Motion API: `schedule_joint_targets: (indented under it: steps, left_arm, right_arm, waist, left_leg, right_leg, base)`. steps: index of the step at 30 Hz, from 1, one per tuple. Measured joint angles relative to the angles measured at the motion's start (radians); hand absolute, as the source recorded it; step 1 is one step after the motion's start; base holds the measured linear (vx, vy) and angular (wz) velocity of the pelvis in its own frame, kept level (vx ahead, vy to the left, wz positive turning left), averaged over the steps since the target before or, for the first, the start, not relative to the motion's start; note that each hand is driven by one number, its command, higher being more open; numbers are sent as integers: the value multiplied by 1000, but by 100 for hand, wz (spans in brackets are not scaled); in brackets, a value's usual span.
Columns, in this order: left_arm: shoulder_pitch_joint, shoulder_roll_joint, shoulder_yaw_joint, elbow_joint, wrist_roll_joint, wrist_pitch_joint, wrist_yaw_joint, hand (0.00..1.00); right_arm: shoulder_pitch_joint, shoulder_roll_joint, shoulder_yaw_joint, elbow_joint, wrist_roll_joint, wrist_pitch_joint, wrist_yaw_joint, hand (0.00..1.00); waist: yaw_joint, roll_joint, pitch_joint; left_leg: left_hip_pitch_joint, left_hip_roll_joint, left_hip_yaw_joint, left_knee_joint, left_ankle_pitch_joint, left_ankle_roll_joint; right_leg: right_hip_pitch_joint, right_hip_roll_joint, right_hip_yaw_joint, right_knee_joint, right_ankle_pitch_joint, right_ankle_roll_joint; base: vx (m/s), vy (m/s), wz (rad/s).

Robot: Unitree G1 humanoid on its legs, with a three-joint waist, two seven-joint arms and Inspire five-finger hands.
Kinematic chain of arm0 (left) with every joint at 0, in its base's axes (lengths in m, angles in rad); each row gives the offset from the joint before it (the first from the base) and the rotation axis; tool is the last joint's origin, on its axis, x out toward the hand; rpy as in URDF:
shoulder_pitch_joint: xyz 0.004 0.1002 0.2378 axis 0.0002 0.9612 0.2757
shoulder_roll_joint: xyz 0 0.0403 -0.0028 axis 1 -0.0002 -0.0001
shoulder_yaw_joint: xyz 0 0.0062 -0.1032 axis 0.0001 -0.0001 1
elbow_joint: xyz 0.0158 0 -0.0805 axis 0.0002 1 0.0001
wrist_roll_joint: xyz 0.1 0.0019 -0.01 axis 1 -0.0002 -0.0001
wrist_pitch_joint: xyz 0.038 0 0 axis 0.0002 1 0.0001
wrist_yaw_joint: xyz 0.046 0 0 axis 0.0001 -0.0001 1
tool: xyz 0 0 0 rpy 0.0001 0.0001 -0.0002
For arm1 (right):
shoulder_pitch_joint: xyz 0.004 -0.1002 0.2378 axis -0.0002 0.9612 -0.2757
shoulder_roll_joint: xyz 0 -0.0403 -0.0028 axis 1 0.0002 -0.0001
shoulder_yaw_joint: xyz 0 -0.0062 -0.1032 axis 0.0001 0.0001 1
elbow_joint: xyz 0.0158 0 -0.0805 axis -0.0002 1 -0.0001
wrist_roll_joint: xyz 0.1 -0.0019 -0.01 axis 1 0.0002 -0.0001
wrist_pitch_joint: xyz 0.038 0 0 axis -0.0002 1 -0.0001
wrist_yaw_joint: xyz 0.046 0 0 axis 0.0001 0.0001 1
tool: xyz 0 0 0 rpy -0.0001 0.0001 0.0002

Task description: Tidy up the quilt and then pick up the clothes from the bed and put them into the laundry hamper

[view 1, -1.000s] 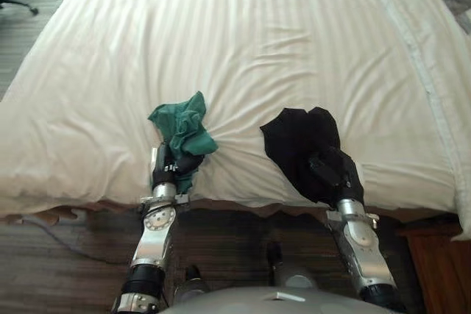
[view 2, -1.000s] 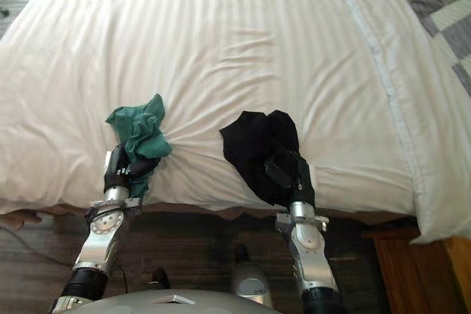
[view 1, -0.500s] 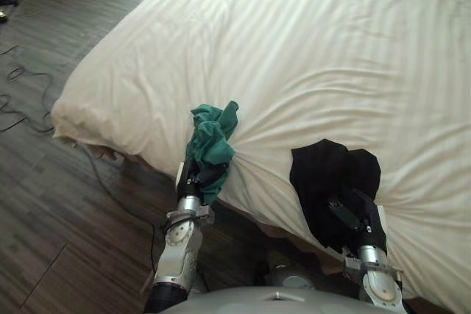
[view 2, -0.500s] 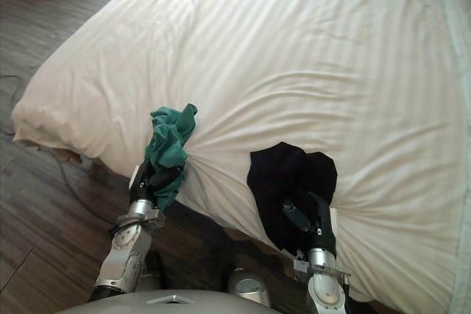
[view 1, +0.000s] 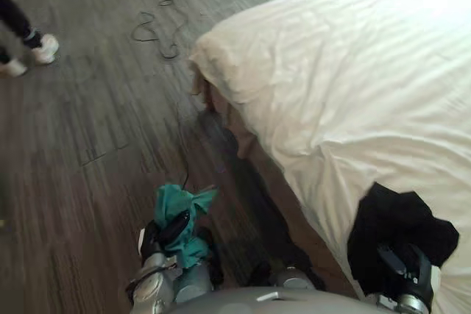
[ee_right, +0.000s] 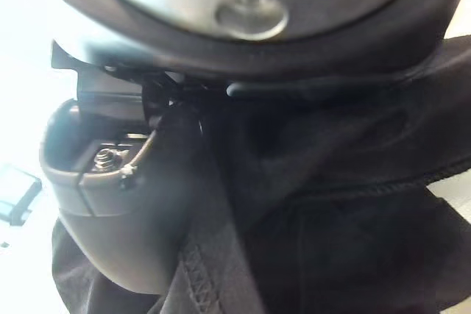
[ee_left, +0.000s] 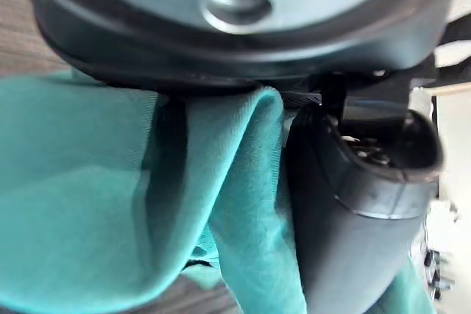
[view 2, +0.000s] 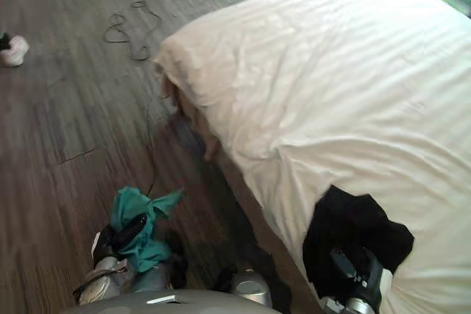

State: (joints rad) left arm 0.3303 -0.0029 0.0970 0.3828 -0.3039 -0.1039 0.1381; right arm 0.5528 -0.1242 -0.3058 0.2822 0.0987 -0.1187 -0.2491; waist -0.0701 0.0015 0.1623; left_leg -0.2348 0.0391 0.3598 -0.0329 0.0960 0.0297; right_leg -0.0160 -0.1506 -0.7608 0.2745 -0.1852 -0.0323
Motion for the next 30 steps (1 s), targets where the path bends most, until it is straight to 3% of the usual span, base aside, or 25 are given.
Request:
schedule_joint_targets:
  steps: [1, 2, 3, 4, 5, 6, 7, 8, 9, 10, 11, 13, 16, 17, 21, 26, 30]
  left_arm:
    - [0, 7, 5, -3, 0, 0, 0, 0]
    - [-9, 22, 11, -15, 1, -2, 2, 0]
    - [5, 8, 1, -22, 0, -4, 5, 0]
    - [5, 1, 3, 1, 0, 2, 7, 0]
    - [-1, 3, -4, 5, -1, 21, 14, 0]
    - [-9, -7, -38, 1, 0, 29, 11, 0]
    - [-9, -17, -52, -7, 0, 23, 8, 0]
    - [-6, -36, -69, -44, 0, 9, 1, 0]
    - [-7, -47, -89, -62, 0, 0, 1, 0]
    - [-7, -47, -91, -58, 0, 1, 1, 0]
    - [-18, -51, -93, -33, -1, 18, 4, 0]
    - [-7, -31, -94, -49, 0, 19, 4, 0]
    - [33, -29, -101, -96, 0, 22, 4, 0]
    - [121, -59, -178, -199, 1, 46, -7, 0]
    - [102, -56, -178, -172, 1, 46, -7, 0]
    - [37, -44, -181, -51, -1, 46, -15, 0]
    - [1, -21, -229, 73, -8, 45, -35, 0]
  right_arm:
    - [2, 4, -2, 22, -8, 5, 0, 0]
    - [8, 12, 1, 26, -16, 8, 0, 0]
    - [51, 9, 2, -39, -16, 20, 0, 0]
    - [50, 19, 3, -36, -18, 27, 0, 0]
    - [34, 33, 3, -20, -19, 45, -1, 0]
    - [54, 49, 3, -18, -21, 54, -7, 0]
    - [68, 49, 4, -15, -21, 54, -6, 0]
    - [73, 42, 9, -11, -16, 52, -6, 0]
    - [81, 42, 9, -9, -17, 53, -17, 0]
    - [83, 49, 11, -2, -17, 55, -27, 0]
    - [87, 46, 11, 12, -16, 58, -43, 0]
    - [109, 48, 27, 16, -14, 62, -43, 0]
    - [125, 46, 44, 3, -16, 76, -43, 0]
    - [212, 41, 90, -103, -53, 81, -42, 0]
    - [211, 40, 90, -100, -53, 80, -42, 0]
    - [165, 40, 70, 11, -32, 16, -42, 0]
    - [126, 59, -16, 88, 3, 0, -45, 0]
  waist:
    - [-8, -30, -13]
    - [-19, -92, -17]
    - [42, -13, 1]
    - [54, 7, 7]
    - [47, -1, 1]
    - [9, -14, -5]
    - [4, -20, -7]
    - [-2, -36, -13]
    - [2, -40, -5]
    - [6, -60, -5]
    - [-5, -56, -3]
    - [1, -75, -4]
    - [17, -78, -5]
    - [30, -8, -95]
    - [32, -10, -97]
    - [37, -24, -106]
    - [37, -28, -108]
  left_leg:
    - [13, -23, 19, -8, -25, 7]
    - [-68, -17, 42, 280, -122, 105]
    - [-94, 147, 24, 629, -355, 31]
    - [-81, 159, -29, 639, -462, -10]
    - [-66, 132, -49, 596, -440, -9]
    - [-7, 48, -110, 428, -343, 2]
    - [28, 12, -117, 332, -323, -8]
    - [45, -4, -59, 264, -313, 13]
    - [33, -32, -60, 248, -235, 36]
    - [38, -67, -66, 235, -227, 34]
    - [56, -86, -106, 198, -203, 23]
    - [99, -108, -128, 112, -148, 34]
    - [160, -120, -132, -14, -71, 34]
    - [173, -77, -113, -58, -26, 22]
    - [175, -78, -107, -58, -26, 22]
    - [183, -80, -91, -58, -29, 24]
    - [212, -102, -136, -58, -27, 21]
  right_leg:
    - [-22, -29, 29, -21, -23, -48]
    - [-46, -79, 72, -1, -62, 24]
    - [-50, -11, 138, 77, -100, 40]
    - [-41, 37, 206, 92, -59, 82]
    - [-49, 44, 267, 112, -43, 60]
    - [-31, 76, 409, 66, -66, 32]
    - [-17, 84, 462, 25, -67, 32]
    - [-10, 89, 517, -30, -69, 37]
    - [6, 93, 546, -77, -69, 37]
    - [11, 73, 565, -92, -66, 41]
    - [21, 67, 562, -86, -64, 45]
    - [26, 64, 566, -82, -55, 59]
    - [36, 69, 561, -81, -45, 64]
    - [49, 107, 548, -120, 3, 58]
    - [46, 104, 548, -117, 0, 59]
    - [49, 96, 545, -119, 6, 61]
    - [94, 81, 506, -134, 3, 66]
  base:
    - [-116, 265, 112]
    - [-50, 136, 41]
    - [-57, 161, 15]
    - [-43, 121, -13]
    - [-68, 174, 96]
    - [-38, 105, 133]
    - [13, 66, 172]
    - [27, -3, 122]
    - [-15, 0, 96]
    - [-80, 20, 86]
    - [-96, 57, 61]
    - [-63, 22, 46]
    - [-25, -20, 6]
    - [0, 0, 0]
    - [0, 0, -1]
    - [19, 1, -7]
    - [48, 16, 26]
